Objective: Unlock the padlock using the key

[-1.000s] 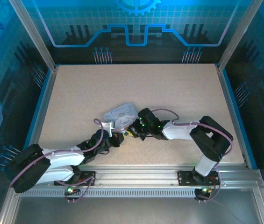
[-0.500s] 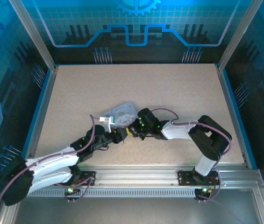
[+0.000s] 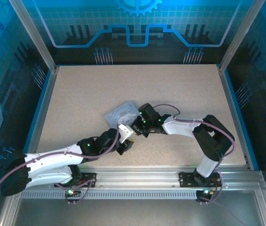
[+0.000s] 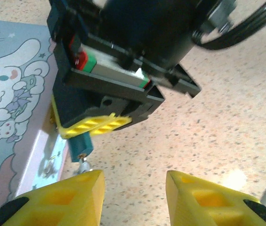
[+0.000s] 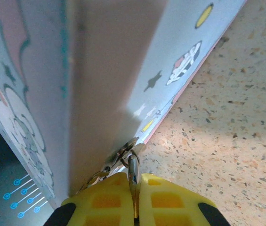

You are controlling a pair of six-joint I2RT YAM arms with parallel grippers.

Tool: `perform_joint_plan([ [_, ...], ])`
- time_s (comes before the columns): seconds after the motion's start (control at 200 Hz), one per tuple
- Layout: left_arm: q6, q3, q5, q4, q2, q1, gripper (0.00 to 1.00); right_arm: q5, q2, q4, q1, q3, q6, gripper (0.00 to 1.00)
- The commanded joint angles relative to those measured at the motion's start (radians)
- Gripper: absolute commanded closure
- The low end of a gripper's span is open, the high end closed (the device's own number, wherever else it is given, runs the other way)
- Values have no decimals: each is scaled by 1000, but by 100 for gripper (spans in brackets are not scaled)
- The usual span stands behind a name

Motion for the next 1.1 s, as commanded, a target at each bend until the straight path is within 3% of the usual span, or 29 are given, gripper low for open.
perform_joint_plan([
  [0.0,64,-15,-70,12,38,-11,60,-39,-30,-77,-18,38,-30,100],
  [0.4,82,-59,-95,182,134,-6,60,-67,-45,-97,-30,29,-29,100],
  [0.725,78,-72,-18,229,175,63,59,-76,-56,-99,-32,28,-29,100],
  [0.87,80,-62,6,238,212,79,68,-77,-55,-100,-32,25,-27,100],
  [1.05,42,-71,59,273,207,125,98,-76,-49,-99,-31,26,-32,100],
  [1.095,22,-80,86,287,195,142,100,-77,-46,-97,-32,24,-34,100],
])
